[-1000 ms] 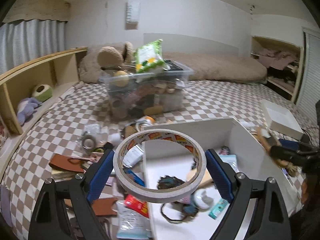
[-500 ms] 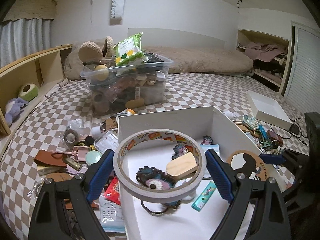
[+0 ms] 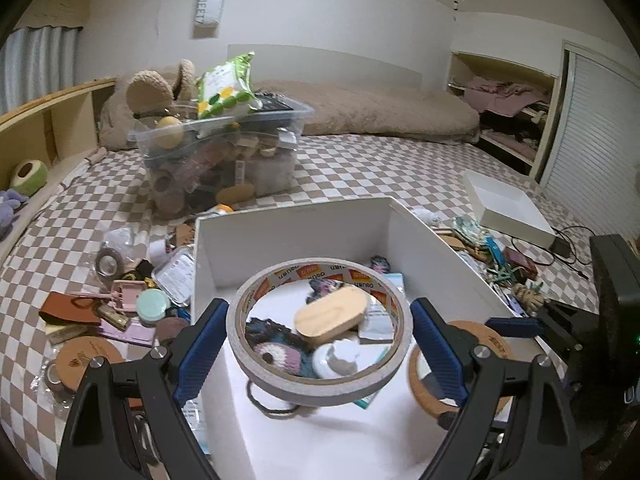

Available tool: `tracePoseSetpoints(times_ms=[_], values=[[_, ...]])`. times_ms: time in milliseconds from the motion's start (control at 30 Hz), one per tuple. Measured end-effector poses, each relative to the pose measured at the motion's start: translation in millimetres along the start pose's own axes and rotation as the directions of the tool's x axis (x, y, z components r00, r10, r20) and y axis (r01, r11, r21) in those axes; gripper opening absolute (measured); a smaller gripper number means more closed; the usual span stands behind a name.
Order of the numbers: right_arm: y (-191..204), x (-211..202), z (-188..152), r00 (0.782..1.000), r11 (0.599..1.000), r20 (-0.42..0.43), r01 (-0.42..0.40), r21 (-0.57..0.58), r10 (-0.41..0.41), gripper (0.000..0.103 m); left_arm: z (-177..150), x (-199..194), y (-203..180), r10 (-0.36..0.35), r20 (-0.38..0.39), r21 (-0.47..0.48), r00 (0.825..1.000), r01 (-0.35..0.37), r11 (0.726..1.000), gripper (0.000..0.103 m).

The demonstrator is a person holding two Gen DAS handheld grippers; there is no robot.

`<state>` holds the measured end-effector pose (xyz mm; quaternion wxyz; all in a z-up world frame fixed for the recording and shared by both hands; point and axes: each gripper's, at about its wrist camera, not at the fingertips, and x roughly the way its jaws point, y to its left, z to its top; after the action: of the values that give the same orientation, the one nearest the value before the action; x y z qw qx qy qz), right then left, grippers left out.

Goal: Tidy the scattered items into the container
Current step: 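Open the right tool to drop the panda coaster into the box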

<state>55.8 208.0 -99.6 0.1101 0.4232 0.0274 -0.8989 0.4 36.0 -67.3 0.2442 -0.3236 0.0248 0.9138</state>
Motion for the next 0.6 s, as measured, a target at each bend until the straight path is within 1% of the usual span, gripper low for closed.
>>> tracePoseSetpoints(times_ms=[100, 267, 600], values=[[1.0, -0.8, -0.4, 1.000, 1.000, -0.002, -0.024, -0.002, 0.024, 0.099, -2.5, 1.5, -5.7, -0.020, -0.013, 0.013, 1.000, 0.020, 1.000, 0.091], [3.2, -1.6, -0.9, 1.000, 1.000, -0.004, -0.024, -0.014, 0.024, 0.099, -3.6, 1.4, -10.7, -0.031, -0.019, 0.029, 0.999, 0.032, 0.999, 0.091], [2.1, -5.8, -0.3, 0.999, 0.999, 0.010, -0.031, -0.010, 0.031, 0.099, -5.7, 6.2, -7.8, -0.037, -0.042, 0.025, 0.998, 0.038, 0.999, 0.091]])
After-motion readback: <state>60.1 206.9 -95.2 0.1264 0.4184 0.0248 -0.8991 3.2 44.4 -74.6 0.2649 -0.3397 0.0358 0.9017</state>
